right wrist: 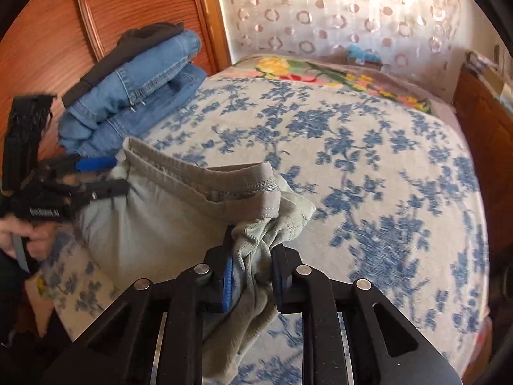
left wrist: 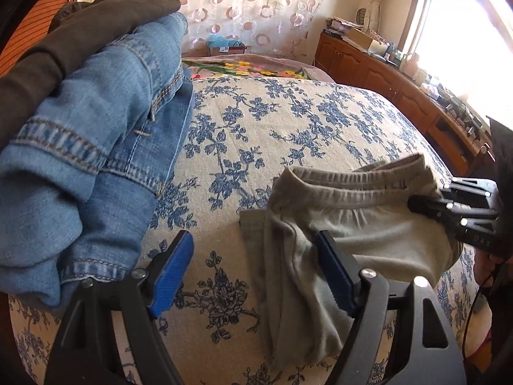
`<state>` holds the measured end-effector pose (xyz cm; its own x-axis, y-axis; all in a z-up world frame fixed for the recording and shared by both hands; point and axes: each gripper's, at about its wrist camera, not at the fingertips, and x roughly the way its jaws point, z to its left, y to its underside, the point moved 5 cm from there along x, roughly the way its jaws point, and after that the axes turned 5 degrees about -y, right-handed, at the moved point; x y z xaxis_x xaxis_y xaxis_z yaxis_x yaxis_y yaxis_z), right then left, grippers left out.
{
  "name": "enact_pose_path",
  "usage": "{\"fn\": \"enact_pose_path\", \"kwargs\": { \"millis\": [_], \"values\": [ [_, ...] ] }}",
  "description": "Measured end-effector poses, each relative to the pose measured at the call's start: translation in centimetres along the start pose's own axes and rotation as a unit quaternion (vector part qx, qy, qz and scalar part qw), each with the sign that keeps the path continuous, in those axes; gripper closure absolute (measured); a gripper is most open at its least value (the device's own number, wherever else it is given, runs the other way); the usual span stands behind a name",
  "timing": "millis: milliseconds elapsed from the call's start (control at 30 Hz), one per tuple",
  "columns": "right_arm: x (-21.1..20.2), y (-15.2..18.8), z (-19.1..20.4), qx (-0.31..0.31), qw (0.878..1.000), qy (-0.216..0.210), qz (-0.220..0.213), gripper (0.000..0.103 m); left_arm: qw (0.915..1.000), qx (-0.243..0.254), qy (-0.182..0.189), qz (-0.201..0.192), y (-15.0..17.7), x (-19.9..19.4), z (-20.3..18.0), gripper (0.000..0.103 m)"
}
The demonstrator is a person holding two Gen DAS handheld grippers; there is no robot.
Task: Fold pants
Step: 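Grasp the folded shorts edge with the right tool while the left tool grips the other edge, then lift the folded shorts with both tools and carry them onto the jeans stack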
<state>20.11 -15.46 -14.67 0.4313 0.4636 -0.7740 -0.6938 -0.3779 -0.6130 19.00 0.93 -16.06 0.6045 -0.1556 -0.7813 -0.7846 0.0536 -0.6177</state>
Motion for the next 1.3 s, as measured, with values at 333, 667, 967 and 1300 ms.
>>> {"fn": "enact_pose_path", "kwargs": {
  "millis": [333, 667, 967, 1300],
  "values": [
    [0.6, 0.6, -0.3, 0.006, 1.000, 0.005, -0.012, 0.081, 0.9998, 0.017, 0.003, 0.004, -1.0, 0.5, -1.3, 0.056],
    [0.5, 0.7, -0.7, 0.017, 1.000, -0.004, -0.018, 0.081, 0.9997, 0.015, 0.007, 0.017, -0.7, 1.3, -1.2, 0.057],
    [0.5, 0.7, -0.6, 0.018, 1.000, -0.005, -0.018, 0.081, 0.9991, 0.009, 0.036, 0.018, -0.4, 1.1, -1.8, 0.086],
    [0.3, 0.6, -0.3, 0.010, 1.000, -0.004, -0.020, 0.084, 0.9980, 0.012, 0.060, -0.014, 0.2, -2.1, -2.9, 0.095]
  ]
}}
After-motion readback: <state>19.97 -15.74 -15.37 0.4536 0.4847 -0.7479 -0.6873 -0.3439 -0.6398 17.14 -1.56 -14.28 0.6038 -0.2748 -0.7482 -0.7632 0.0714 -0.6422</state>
